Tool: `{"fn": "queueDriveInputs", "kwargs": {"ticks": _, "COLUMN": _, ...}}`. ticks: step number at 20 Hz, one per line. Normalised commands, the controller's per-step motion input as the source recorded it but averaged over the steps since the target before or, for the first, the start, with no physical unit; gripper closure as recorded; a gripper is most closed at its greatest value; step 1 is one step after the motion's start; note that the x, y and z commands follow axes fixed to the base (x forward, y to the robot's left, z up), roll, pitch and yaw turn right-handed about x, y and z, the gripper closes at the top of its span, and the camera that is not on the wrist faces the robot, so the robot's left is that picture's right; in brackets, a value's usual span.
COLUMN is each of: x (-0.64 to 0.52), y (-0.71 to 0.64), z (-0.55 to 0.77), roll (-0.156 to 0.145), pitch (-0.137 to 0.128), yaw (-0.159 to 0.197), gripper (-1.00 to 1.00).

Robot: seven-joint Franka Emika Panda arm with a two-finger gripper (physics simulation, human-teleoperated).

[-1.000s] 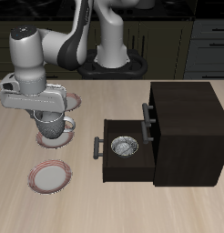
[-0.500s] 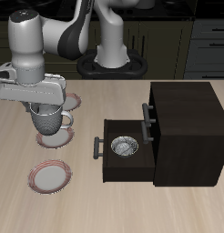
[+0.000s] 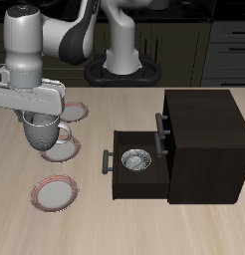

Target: Place the porcelain mug that is on the plate onto the farthest plate relative to the robot

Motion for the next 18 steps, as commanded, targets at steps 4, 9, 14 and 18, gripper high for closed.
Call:
{"fn": "queueDriveInputs", "kwargs": {"ticks": 4, "x": 0.30, "y": 0.09, "z": -0.03, "roll": 0.058, "pitch": 0.008, "yaw": 0.008, "gripper": 1.00}}
{"fn": "queueDriveInputs", "kwargs": {"ticks": 9, "x": 0.31, "y": -0.13, "z": -0.01, "roll": 0.033, "pitch": 0.023, "yaw": 0.003, "gripper": 1.00}}
{"fn": "queueDriveInputs", "kwargs": {"ticks": 14, "x": 0.15, "y": 0.05, "z": -0.01, "roll": 0.018, "pitch": 0.002, "yaw": 0.000, "gripper": 1.00}}
{"fn": "queueDriveInputs", "kwargs": {"ticks": 18, "x": 0.18, "y": 0.28, "z": 0.07, "roll": 0.051, "pitch": -0.015, "yaw": 0.021, "gripper": 1.00}}
